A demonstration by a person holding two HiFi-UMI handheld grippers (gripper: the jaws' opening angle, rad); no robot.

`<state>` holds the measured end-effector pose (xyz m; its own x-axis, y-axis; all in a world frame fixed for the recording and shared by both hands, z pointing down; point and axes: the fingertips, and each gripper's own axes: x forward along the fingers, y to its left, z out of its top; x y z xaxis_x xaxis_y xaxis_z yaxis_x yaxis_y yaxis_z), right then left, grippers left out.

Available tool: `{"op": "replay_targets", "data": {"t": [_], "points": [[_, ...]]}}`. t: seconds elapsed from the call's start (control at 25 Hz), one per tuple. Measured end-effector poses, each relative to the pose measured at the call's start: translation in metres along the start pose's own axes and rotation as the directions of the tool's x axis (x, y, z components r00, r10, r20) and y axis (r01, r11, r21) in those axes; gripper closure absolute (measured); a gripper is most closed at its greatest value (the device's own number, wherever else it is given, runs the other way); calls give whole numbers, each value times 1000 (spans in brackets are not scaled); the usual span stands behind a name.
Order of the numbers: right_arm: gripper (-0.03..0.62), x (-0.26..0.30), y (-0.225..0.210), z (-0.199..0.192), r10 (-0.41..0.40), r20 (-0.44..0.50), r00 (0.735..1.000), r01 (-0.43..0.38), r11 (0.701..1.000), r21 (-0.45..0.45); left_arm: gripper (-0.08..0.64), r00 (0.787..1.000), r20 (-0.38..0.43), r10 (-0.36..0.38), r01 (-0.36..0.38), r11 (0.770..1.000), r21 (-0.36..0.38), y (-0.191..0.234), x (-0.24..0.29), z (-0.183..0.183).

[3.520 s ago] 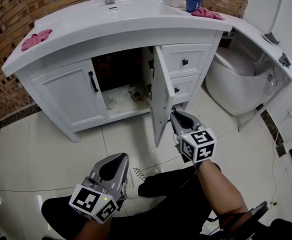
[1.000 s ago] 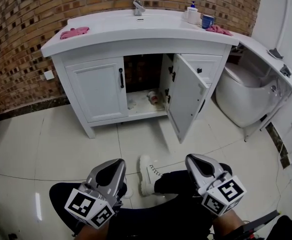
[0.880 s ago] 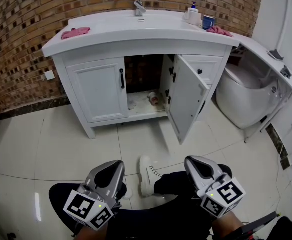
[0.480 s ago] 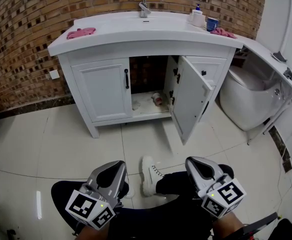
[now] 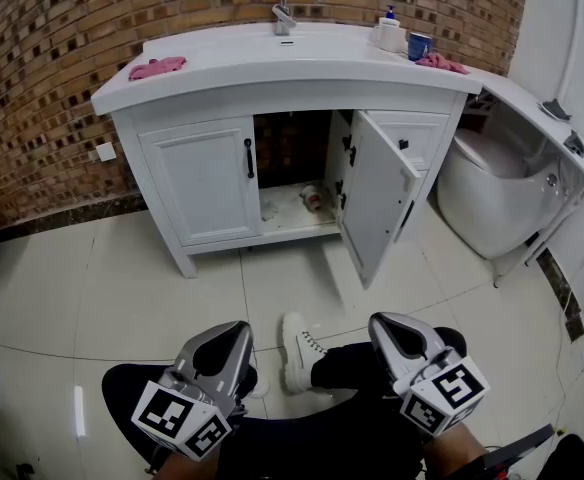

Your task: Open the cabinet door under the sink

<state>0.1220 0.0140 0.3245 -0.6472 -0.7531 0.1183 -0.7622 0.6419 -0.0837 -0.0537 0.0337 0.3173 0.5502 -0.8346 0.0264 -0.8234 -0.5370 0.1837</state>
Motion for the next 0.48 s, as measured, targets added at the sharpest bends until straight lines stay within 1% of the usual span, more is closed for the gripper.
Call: {"op": "replay_targets", "data": {"t": [0.48], "points": [[584,5,-1,0,0,1,1000,0,1000,-4,555,1000,6,1,-1,1000,0,2,0,1]]}}
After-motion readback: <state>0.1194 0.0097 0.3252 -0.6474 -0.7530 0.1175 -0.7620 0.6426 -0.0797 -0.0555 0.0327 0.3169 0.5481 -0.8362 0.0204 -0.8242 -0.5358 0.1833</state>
